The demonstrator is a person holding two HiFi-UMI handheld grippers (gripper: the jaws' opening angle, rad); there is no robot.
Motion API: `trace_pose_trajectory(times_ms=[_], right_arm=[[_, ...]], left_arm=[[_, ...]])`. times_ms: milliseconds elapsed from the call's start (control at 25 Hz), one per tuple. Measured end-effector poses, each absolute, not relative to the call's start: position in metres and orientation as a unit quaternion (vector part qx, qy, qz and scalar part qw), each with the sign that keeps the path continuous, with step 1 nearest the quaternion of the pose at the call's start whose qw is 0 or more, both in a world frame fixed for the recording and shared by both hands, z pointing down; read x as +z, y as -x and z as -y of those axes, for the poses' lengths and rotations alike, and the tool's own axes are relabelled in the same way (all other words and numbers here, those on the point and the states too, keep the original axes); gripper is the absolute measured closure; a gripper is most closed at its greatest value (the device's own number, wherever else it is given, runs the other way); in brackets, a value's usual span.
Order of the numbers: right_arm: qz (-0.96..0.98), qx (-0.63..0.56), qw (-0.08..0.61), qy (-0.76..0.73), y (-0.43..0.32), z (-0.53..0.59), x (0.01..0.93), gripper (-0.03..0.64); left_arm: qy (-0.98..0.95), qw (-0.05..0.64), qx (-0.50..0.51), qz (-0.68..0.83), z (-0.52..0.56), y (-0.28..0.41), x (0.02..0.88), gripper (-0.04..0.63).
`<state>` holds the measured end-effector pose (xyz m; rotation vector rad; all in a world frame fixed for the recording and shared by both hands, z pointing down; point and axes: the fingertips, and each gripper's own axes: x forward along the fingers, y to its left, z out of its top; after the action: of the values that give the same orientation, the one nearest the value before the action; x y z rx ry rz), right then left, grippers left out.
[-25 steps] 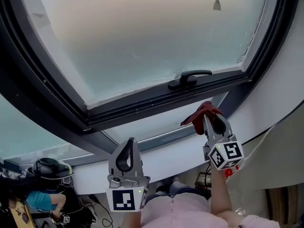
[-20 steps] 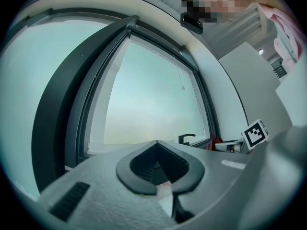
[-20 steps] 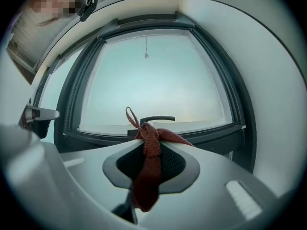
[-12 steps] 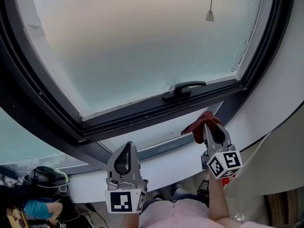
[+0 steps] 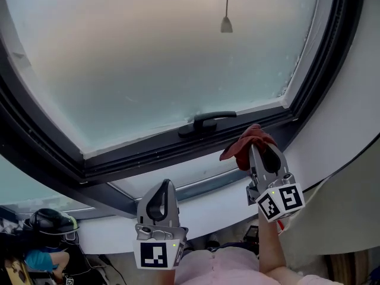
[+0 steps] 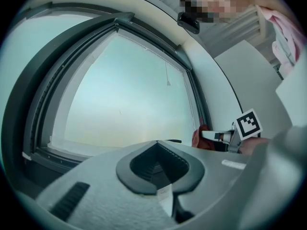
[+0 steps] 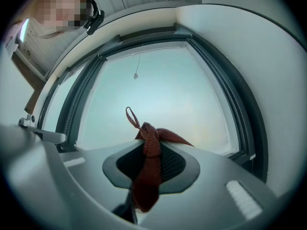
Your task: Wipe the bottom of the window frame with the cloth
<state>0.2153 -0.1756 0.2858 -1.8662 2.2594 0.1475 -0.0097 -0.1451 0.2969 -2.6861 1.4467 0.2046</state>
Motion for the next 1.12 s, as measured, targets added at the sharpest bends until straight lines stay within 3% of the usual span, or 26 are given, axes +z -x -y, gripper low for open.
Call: trace_pose_trajectory(times_ms=[400, 560, 1120], right_arm=[[-0.836, 0.03, 0.063, 0.544, -0.175, 0.238, 0.294, 0.537], [-0.853, -0.002, 0.006, 0.522, -0.159, 0.258, 0.321, 0.537], [-0.835, 0.004, -0.069, 0.546, -0.166, 0.285, 0.336, 0.537]], left_arm=[[0.842, 0.047, 0.065, -0.533, 0.142, 0.008, 0.297, 0.601], [0.831, 0.048, 0.064, -0.551, 0.141, 0.012, 0.298, 0.601], [0.816, 0.047, 0.064, -0.572, 0.132, 0.02, 0.298, 0.601]])
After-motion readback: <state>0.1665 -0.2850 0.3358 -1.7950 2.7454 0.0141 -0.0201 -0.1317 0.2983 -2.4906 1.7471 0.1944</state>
